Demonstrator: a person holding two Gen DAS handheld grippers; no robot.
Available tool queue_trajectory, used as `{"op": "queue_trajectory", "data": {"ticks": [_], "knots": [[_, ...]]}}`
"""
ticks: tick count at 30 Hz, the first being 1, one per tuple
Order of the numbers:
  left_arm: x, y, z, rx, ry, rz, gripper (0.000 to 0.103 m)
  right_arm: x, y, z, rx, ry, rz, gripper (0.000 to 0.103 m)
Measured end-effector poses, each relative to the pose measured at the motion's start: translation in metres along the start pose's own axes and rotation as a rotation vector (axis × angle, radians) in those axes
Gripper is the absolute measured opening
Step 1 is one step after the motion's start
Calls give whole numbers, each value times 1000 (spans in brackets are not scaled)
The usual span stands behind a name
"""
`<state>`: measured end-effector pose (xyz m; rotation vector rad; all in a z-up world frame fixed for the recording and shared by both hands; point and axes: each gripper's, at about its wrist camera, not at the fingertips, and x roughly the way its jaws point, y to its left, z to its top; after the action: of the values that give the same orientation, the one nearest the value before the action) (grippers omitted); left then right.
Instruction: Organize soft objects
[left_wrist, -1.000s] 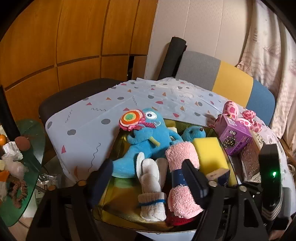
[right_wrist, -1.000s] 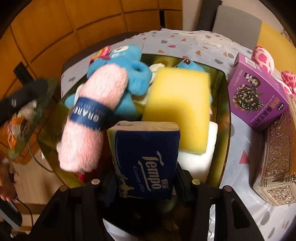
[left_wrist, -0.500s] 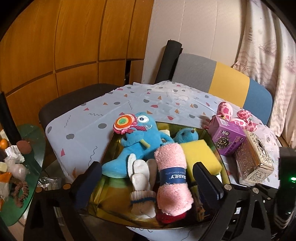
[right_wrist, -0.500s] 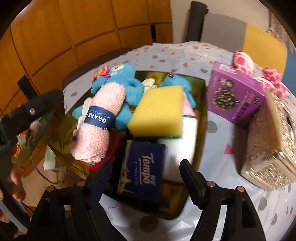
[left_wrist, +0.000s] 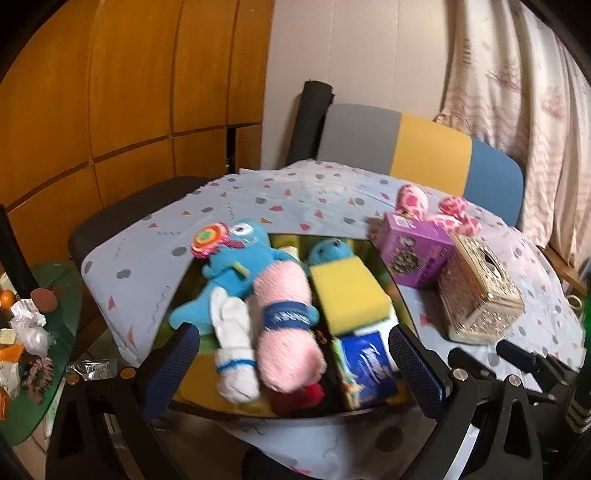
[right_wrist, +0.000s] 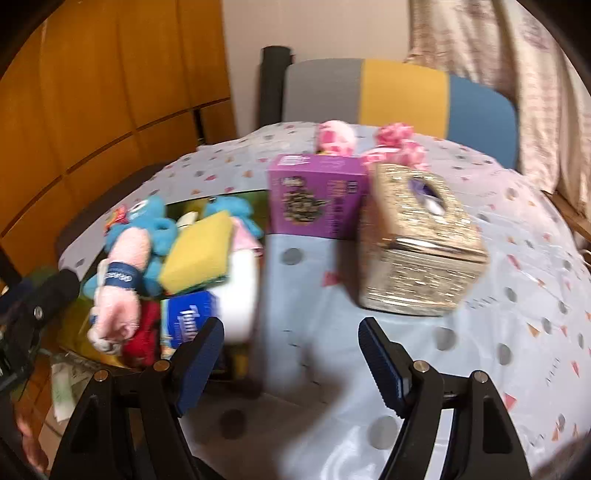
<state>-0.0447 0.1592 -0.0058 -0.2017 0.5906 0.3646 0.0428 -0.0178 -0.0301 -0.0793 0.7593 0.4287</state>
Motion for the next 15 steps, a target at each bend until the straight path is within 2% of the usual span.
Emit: {"op": "queue_trajectory", "data": {"ticks": [6, 10, 15], "knots": [[-8, -31, -12, 46, -9, -67, 103, -21, -39, -9, 128, -52, -99, 77], [-11, -52, -21, 79, -7, -62, 103, -39, -66, -15, 171, -83, -176, 77], [-20, -66, -28, 104, -28, -50, 103, -49, -76, -26, 176, -98, -202, 77]]}}
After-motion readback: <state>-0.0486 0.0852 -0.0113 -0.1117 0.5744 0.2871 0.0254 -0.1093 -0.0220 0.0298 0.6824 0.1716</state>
